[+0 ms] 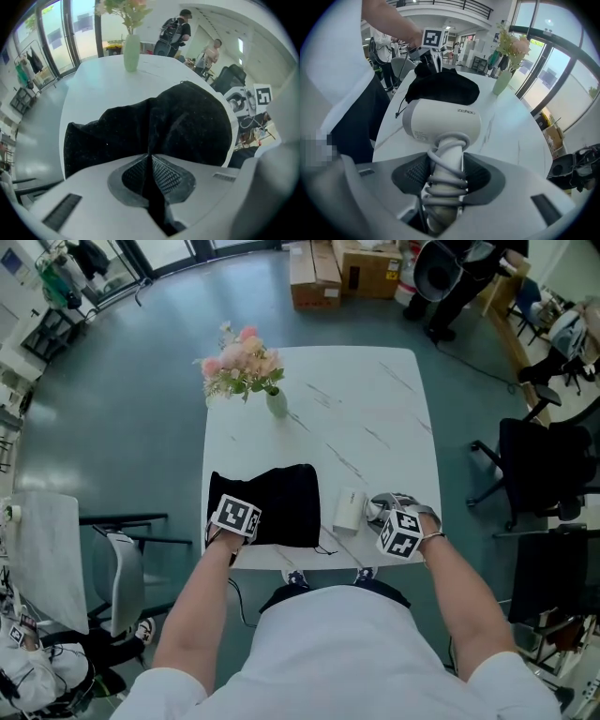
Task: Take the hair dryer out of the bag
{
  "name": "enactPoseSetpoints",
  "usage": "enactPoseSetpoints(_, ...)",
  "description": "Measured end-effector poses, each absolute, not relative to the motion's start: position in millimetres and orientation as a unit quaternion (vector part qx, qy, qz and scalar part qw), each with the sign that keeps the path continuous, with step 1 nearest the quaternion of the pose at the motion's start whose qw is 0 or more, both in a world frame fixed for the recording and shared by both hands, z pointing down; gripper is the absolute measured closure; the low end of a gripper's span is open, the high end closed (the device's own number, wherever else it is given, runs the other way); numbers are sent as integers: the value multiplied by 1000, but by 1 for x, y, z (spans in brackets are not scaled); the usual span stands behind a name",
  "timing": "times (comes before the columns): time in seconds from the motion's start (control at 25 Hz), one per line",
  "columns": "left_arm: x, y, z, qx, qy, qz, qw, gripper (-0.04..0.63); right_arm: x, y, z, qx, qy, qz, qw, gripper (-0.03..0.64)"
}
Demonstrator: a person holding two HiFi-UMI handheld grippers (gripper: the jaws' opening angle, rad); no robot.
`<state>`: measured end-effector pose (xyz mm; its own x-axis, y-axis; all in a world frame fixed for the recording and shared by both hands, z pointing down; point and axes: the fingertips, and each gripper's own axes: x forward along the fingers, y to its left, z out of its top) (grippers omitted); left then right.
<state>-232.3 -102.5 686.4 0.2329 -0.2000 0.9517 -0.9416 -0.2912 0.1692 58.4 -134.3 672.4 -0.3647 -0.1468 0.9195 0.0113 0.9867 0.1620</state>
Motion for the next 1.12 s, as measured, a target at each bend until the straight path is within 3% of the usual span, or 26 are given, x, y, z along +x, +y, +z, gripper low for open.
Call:
enactPoseSetpoints(0.4,-225,-89,691,695,-397,481,359,560,88,-137,691,40,-798,-66,597,391)
enactPoseSetpoints(0.6,-226,-91,690,704,-399,478,342,409,89,-145,687,83,-788,-64,606,330)
enactPoseSetpoints(0.72,-224,-93,680,721,-398,456,337,402,92,-143,675,115,-793,-43,597,321)
enactPoseSetpoints(0.88,-222,-90,660,749,-406,412,324,402,89,-134,640,199,-815,9,544,321)
enactPoseSetpoints(1.12,-196,-66,633,788,-382,357,324,413,57,-92,584,326,-860,164,357,324)
